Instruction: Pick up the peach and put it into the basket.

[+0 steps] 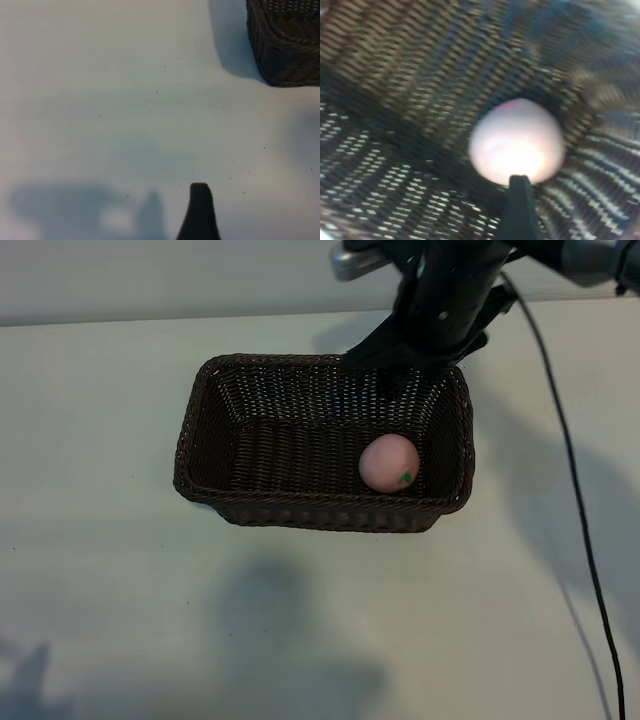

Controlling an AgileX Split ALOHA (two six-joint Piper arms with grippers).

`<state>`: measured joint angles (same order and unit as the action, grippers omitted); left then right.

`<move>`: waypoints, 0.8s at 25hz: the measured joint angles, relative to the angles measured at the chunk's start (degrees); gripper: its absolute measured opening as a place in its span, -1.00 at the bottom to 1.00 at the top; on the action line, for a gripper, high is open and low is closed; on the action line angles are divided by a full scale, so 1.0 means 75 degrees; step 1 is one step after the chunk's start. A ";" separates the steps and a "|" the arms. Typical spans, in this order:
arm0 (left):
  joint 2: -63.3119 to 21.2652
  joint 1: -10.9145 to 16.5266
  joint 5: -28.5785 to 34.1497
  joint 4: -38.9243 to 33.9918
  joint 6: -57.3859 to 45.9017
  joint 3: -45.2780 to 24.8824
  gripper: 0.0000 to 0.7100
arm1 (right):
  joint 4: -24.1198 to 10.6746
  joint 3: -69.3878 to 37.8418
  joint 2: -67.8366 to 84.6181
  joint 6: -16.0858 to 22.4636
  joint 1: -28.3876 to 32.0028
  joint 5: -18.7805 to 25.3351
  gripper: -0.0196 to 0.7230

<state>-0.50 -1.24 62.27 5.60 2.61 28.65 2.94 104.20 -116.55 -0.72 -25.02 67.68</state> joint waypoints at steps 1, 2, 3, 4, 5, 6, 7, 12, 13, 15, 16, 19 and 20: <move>0.0000 0.0000 0.0000 0.0000 -0.0001 0.0000 0.65 | -0.0077 0.0046 0.0000 0.0016 0.0093 0.0058 0.59; 0.0000 0.0000 0.0000 0.0000 0.0008 0.0000 0.65 | -0.0105 0.0065 0.0000 0.0016 0.0231 0.0114 0.59; 0.0000 0.0000 0.0000 0.0000 0.0008 0.0000 0.65 | -0.0118 0.0066 0.0000 0.0016 0.0387 0.0169 0.59; 0.0000 0.0000 0.0000 0.0000 0.0001 0.0000 0.65 | -0.0135 0.0066 0.0000 0.0016 0.0567 0.0222 0.59; 0.0000 0.0000 0.0000 0.0000 0.0001 0.0000 0.65 | -0.0148 0.0066 0.0000 0.0016 0.0736 0.0246 0.59; 0.0000 0.0000 0.0000 0.0000 0.0001 0.0000 0.65 | -0.0148 0.0066 0.0000 0.0016 0.0956 0.0254 0.59; 0.0000 0.0000 0.0000 0.0000 0.0001 0.0000 0.65 | -0.0169 0.0073 0.0000 0.0016 0.1184 0.0269 0.59; 0.0000 0.0000 0.0000 0.0000 0.0001 0.0000 0.65 | -0.0310 0.0073 0.0000 0.0010 0.2332 0.0269 0.58; 0.0000 0.0000 0.0000 0.0000 0.0001 0.0000 0.65 | -0.0329 0.0073 0.0000 0.0010 0.2568 0.0269 0.58; 0.0000 0.0000 0.0000 0.0000 0.0001 0.0000 0.65 | -0.0392 0.0073 0.0014 0.0010 0.2992 0.0269 0.58; 0.0000 0.0000 0.0000 0.0000 0.0001 0.0000 0.65 | -0.0392 0.0073 0.0033 0.0002 0.3148 0.0269 0.58; 0.0000 0.0000 0.0000 0.0000 0.0001 0.0000 0.65 | -0.0392 0.0073 0.0194 0.0002 0.3563 0.0283 0.56; 0.0000 0.0000 0.0000 0.0000 0.0001 0.0000 0.65 | -0.0392 0.0073 0.0266 0.0002 0.3662 0.0283 0.55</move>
<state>-0.50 -1.24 62.27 5.60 2.62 28.65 0.00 104.75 -114.56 -0.71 2.45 69.80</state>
